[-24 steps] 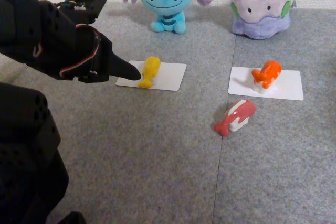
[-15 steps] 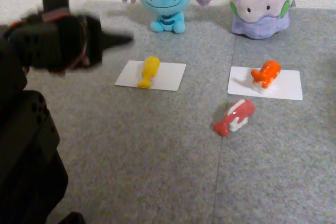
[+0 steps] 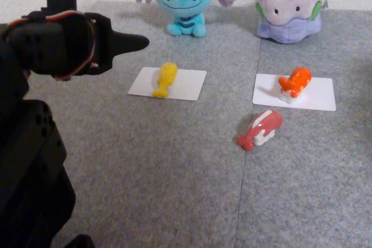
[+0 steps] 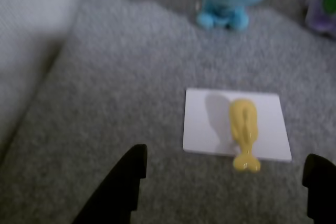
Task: Wooper wants to eat egg sudhi, and Goomy wants to eat shrimp sushi
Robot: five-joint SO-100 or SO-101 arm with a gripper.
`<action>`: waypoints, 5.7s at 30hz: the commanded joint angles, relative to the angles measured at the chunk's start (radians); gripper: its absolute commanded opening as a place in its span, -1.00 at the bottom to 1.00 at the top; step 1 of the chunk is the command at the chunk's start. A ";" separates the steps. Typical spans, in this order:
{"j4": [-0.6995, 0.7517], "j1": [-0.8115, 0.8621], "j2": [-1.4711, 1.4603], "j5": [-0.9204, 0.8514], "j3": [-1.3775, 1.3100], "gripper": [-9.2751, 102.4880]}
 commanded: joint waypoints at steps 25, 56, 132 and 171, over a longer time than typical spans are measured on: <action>0.468 0.064 -0.621 0.008 -0.868 -0.21; 0.660 -0.061 -0.989 0.015 -1.029 -0.21; -0.046 -0.114 -0.425 0.092 -0.052 -0.21; 0.175 0.025 -0.434 0.018 -0.371 -0.21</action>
